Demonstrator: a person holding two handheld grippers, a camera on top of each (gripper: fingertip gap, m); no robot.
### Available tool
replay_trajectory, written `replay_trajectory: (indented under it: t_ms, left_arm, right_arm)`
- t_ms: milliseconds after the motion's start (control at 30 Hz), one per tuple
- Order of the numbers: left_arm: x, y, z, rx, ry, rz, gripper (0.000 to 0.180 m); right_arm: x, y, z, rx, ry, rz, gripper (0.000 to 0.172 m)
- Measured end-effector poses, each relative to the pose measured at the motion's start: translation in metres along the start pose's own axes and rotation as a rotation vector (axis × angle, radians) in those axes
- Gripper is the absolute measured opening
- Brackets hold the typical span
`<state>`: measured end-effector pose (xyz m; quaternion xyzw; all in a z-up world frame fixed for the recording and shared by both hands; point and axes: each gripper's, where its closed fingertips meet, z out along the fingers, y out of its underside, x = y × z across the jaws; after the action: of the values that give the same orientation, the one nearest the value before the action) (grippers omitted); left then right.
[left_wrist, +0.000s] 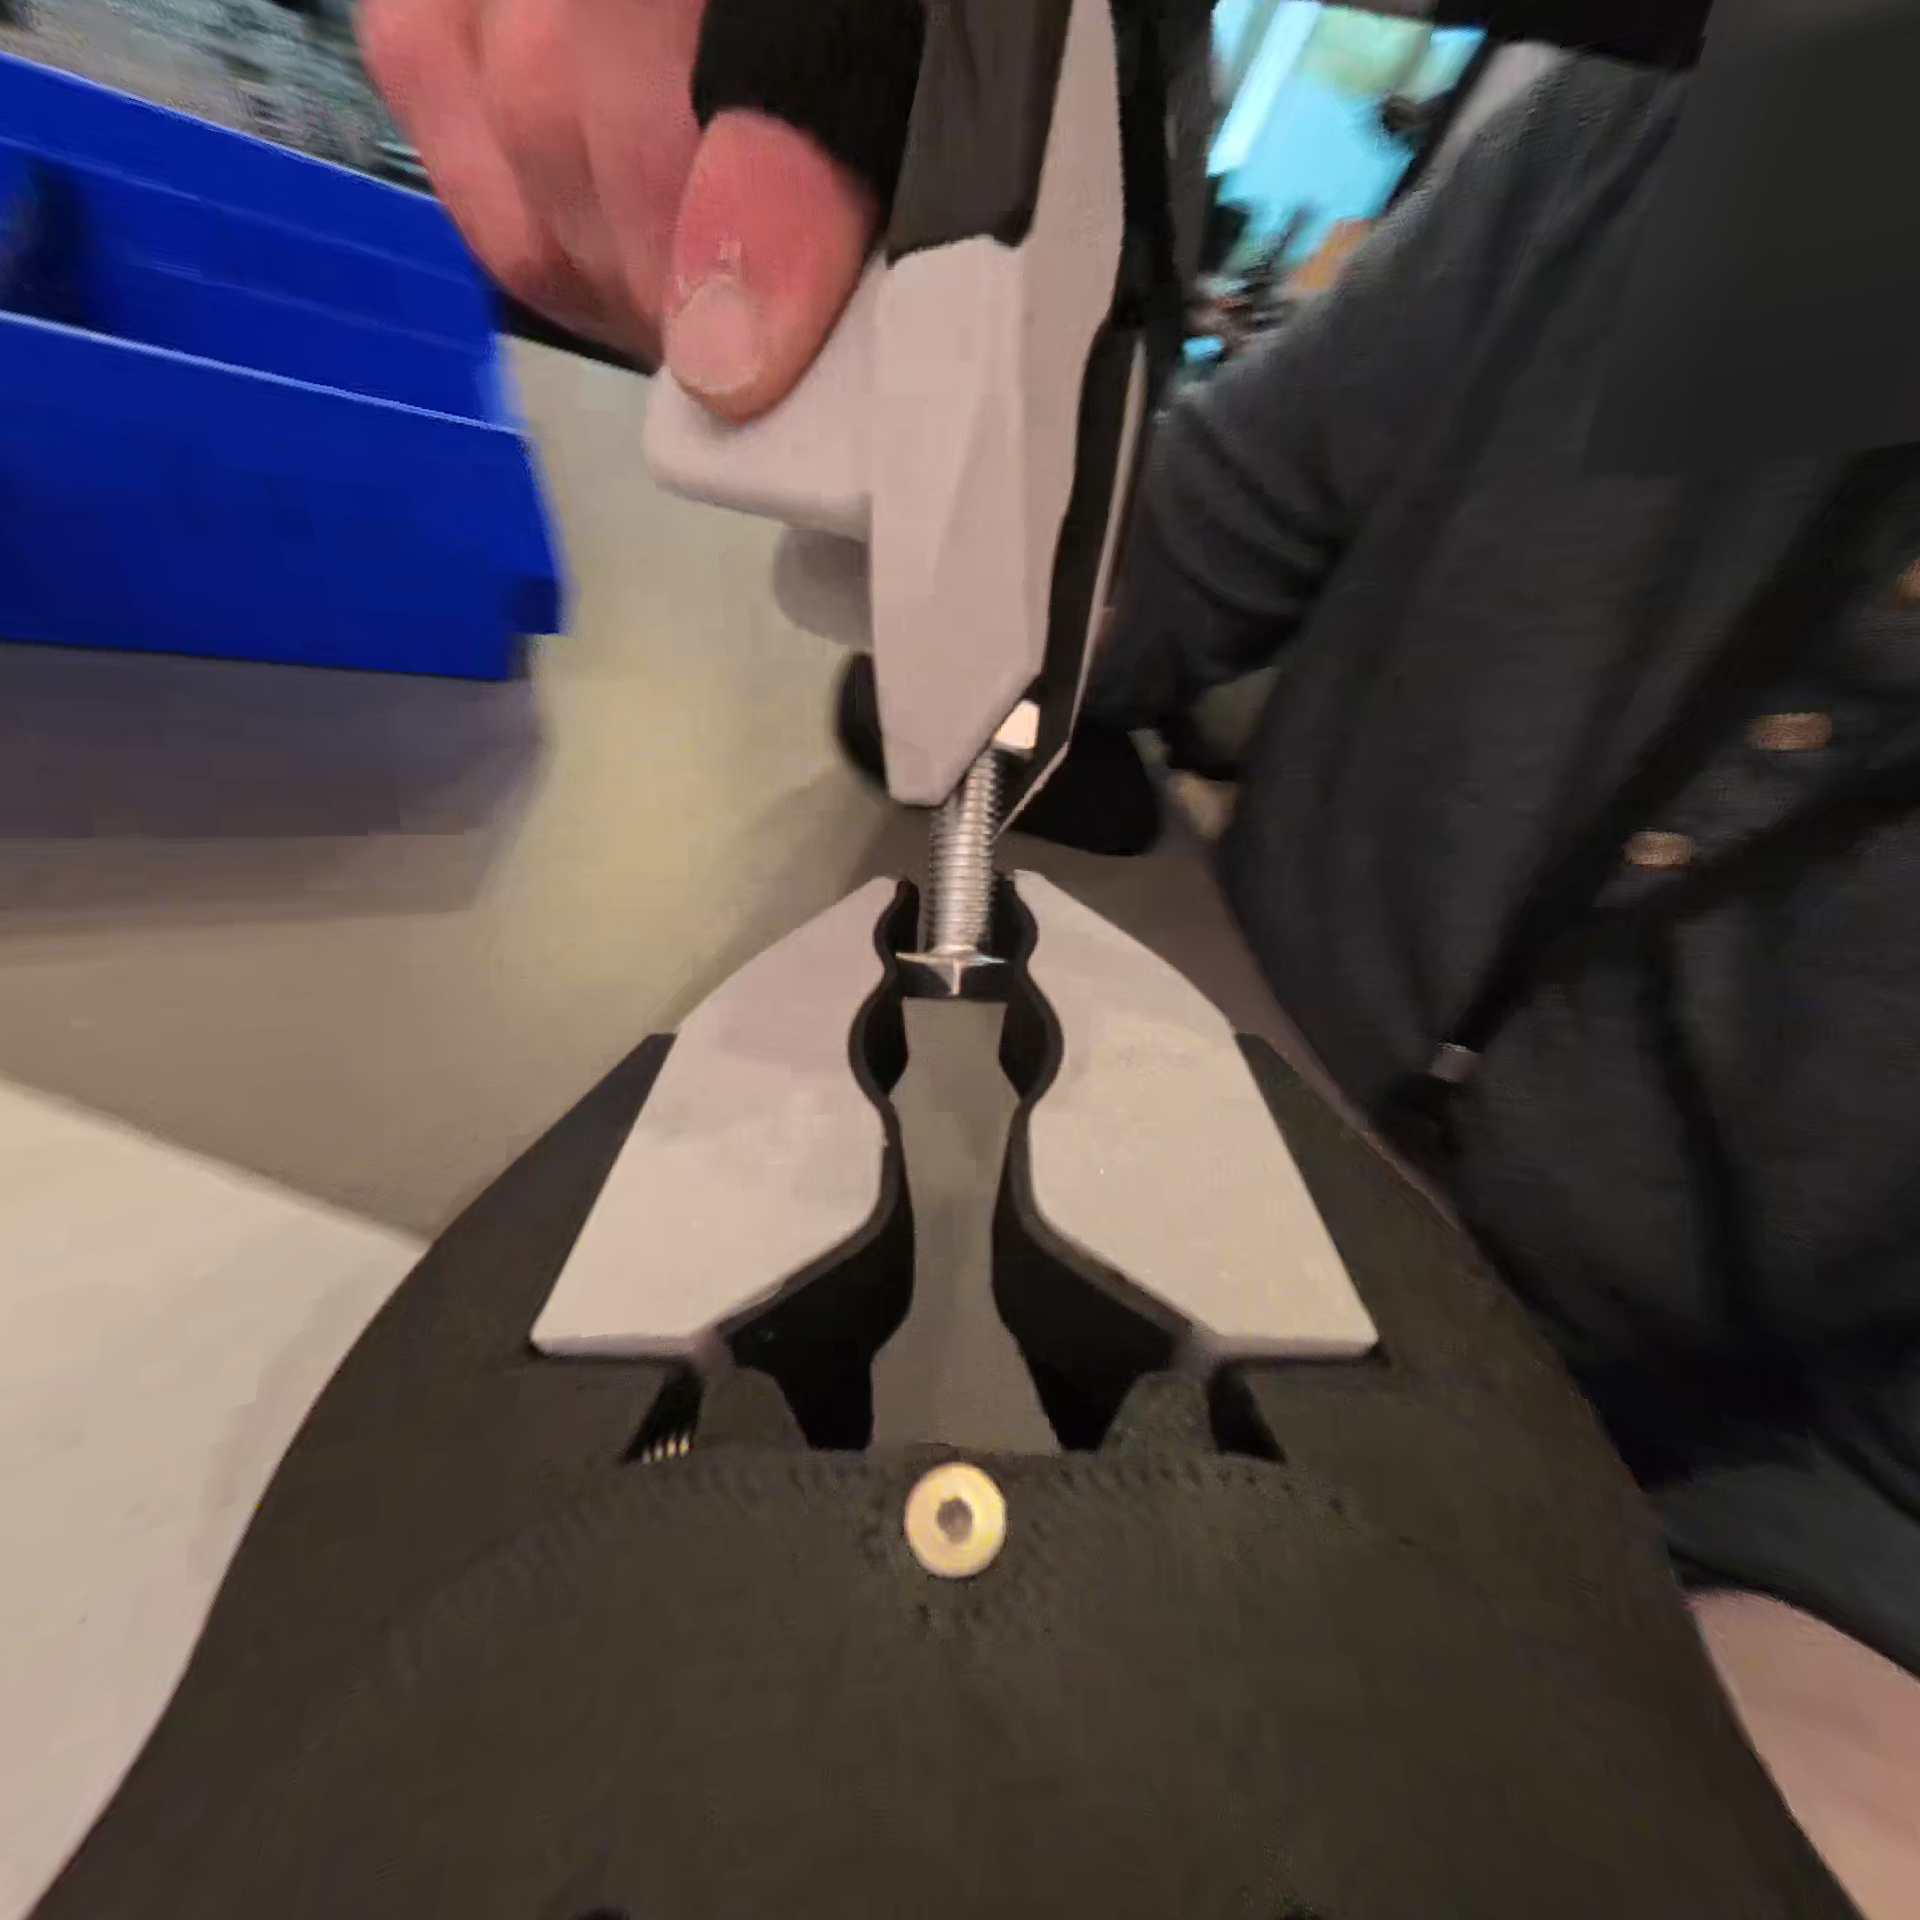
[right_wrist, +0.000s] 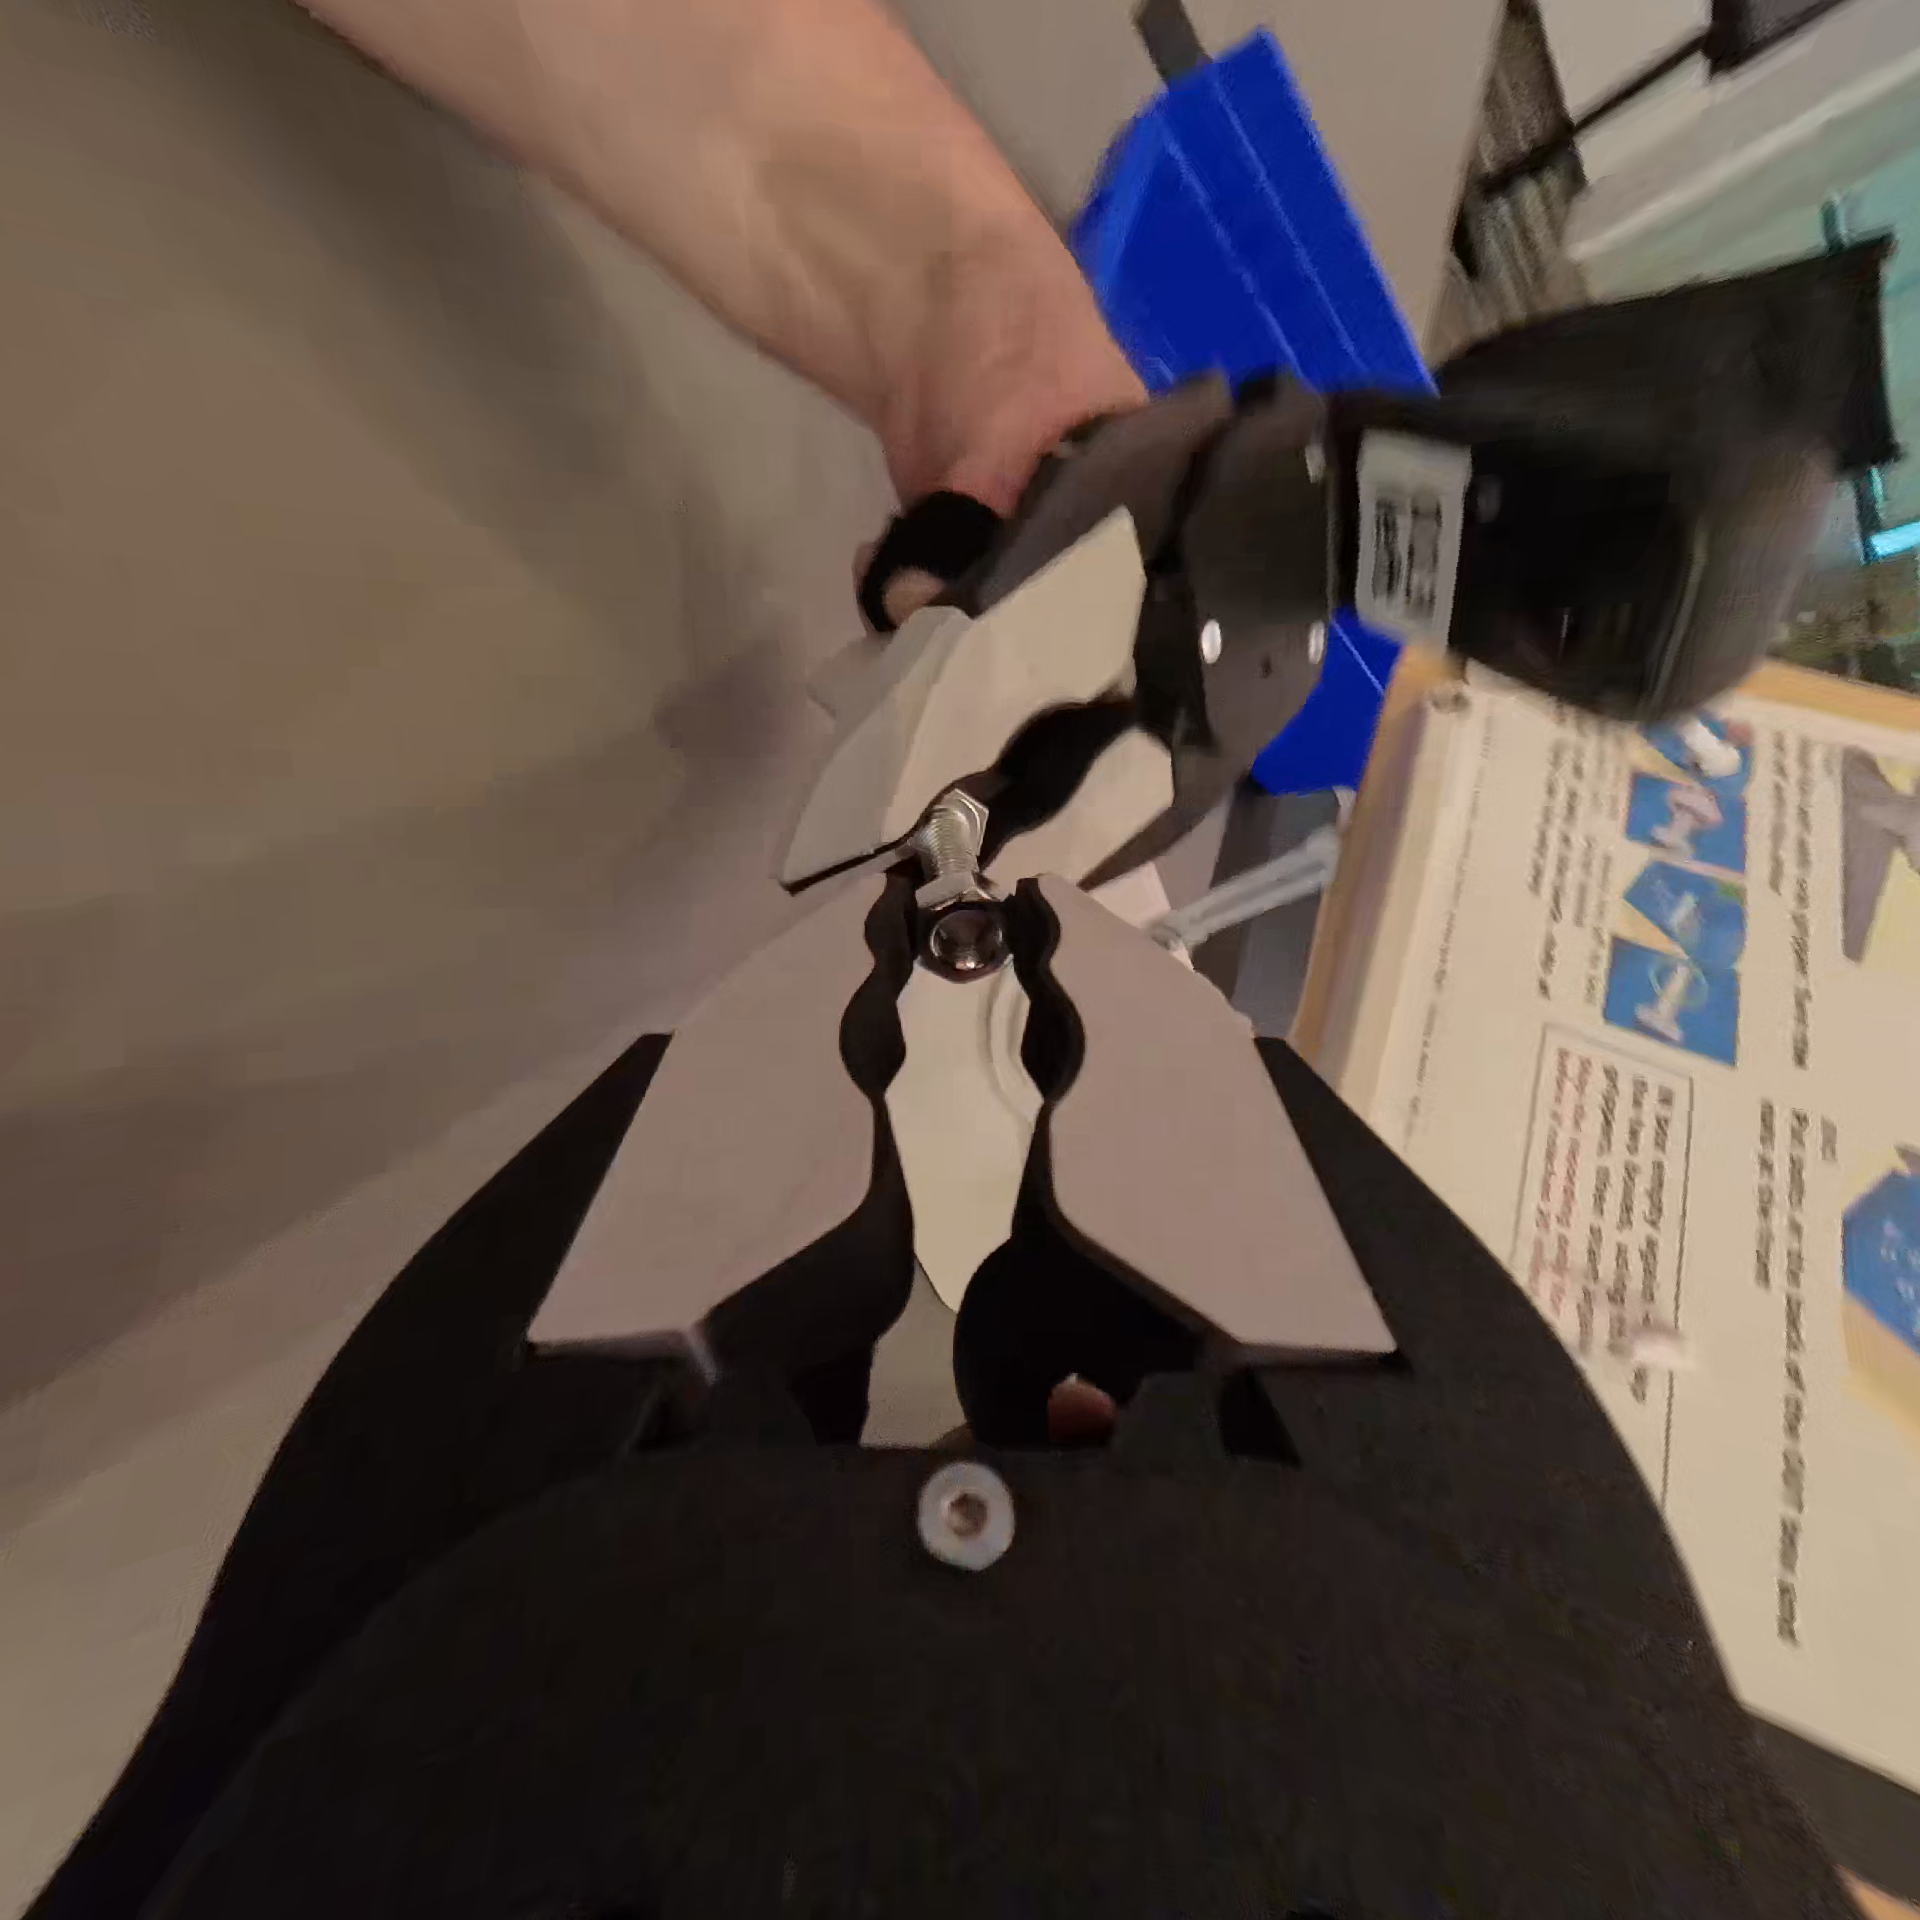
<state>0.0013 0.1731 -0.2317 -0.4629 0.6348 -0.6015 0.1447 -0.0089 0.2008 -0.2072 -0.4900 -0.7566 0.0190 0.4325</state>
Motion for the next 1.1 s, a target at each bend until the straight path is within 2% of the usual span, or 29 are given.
replay_trajectory:
  t_ms: [100, 233, 300, 400, 500, 600, 700, 800, 867, 933, 1033, 1100]
  left_arm:
    - [0.005, -0.001, 0.003, 0.047, 0.075, -0.005, 0.014]
    - [0.002, -0.004, 0.002, 0.041, 0.023, 0.034, 0.014]
    - [0.0, -0.006, -0.001, 0.048, -0.004, 0.045, 0.015]
    - [-0.005, -0.015, -0.01, 0.095, -0.072, 0.078, 0.014]
    - [-0.022, -0.025, -0.024, 0.094, -0.272, 0.146, 0.014]
    - [-0.037, -0.039, -0.04, 0.075, -0.531, 0.271, 0.014]
    - [-0.058, -0.047, -0.06, -0.023, -0.848, 0.401, 0.014]
    - [-0.068, -0.05, -0.067, -0.15, -1.054, 0.525, 0.014]
    - [-0.069, -0.05, -0.062, -0.199, -1.081, 0.563, 0.014]
    - [-0.073, -0.054, -0.066, -0.224, -1.172, 0.615, 0.014]
    - [-0.077, -0.053, -0.066, -0.256, -1.22, 0.635, 0.014]
    - [-0.078, -0.053, -0.066, -0.25, -1.212, 0.622, 0.014]
  right_arm:
    - [-0.003, -0.002, -0.001, -0.006, -0.004, -0.032, 0.019]
    - [0.0, -0.004, -0.002, 0.026, 0.005, 0.017, 0.02]
    - [0.004, -0.001, -0.001, 0.012, 0.028, 0.054, 0.038]
    - [0.012, 0.001, -0.006, 0.041, 0.036, 0.15, 0.051]
    - [0.025, 0.004, -0.011, 0.098, 0.039, 0.326, 0.05]
    - [0.04, 0.013, -0.014, 0.166, 0.041, 0.539, 0.047]
    - [0.051, 0.018, -0.013, 0.257, 0.025, 0.715, 0.045]
    - [0.052, 0.018, -0.008, 0.322, -0.03, 0.842, 0.042]
    - [0.056, 0.021, -0.006, 0.354, -0.038, 0.917, 0.042]
    - [0.059, 0.025, -0.006, 0.377, -0.043, 0.979, 0.037]
    - [0.058, 0.029, -0.004, 0.369, -0.048, 0.982, 0.019]
    - [0.058, 0.029, -0.004, 0.377, -0.043, 0.976, 0.018]
